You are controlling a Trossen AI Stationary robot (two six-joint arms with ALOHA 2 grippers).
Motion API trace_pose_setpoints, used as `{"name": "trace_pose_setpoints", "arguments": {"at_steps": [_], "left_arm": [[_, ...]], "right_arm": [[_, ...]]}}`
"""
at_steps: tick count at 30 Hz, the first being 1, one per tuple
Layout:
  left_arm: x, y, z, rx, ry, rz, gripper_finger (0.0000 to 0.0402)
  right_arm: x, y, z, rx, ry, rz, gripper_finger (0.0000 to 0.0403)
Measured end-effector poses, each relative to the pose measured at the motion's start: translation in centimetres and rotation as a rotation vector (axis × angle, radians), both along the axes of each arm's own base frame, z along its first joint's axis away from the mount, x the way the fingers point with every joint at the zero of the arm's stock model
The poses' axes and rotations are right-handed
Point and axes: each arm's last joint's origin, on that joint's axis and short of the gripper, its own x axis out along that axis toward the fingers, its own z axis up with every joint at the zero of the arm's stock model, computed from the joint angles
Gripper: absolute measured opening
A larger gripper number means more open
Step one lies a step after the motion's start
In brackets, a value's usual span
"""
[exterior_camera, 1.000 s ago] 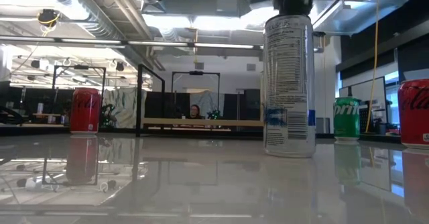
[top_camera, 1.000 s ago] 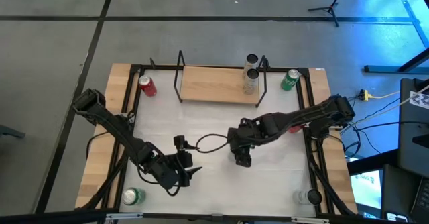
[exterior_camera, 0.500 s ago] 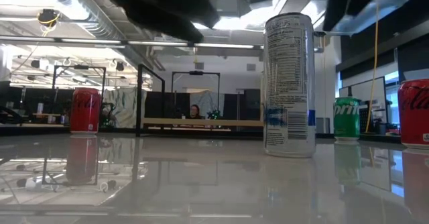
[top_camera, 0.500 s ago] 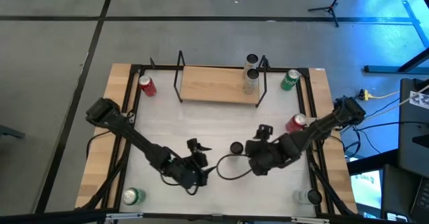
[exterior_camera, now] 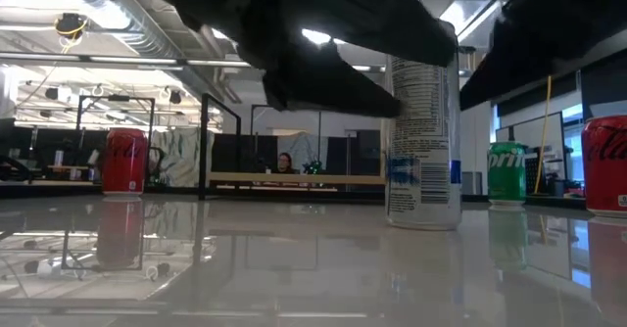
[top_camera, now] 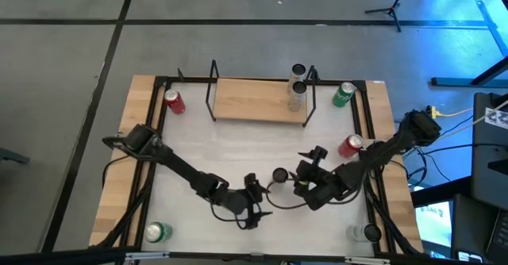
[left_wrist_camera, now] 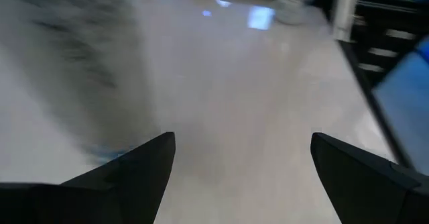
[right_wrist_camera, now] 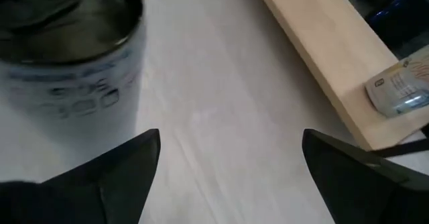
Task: Place canned beverage on shelf
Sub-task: Put the left white blue soda can on the shelf
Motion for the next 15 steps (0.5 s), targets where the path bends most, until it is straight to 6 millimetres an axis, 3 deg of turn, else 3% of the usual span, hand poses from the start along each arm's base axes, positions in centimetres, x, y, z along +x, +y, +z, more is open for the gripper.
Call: {"name": "trace_pose_setpoints", "arguments": {"at_steps": [5, 15], "left_arm": [[0.7, 0.1, -0.8, -0.013, -0.029, -0.088, 0.0339], [1.0, 1.1, -1.2, 0.026, 0.003, -0.039, 0.0339]], "right_arm": [[1.3, -0.7, -0.7, 0.000, -0.080, 0.022, 0.0360], [2.3, -0.5, -0.4, 0.032, -0.092, 0.124, 0.0360]]}}
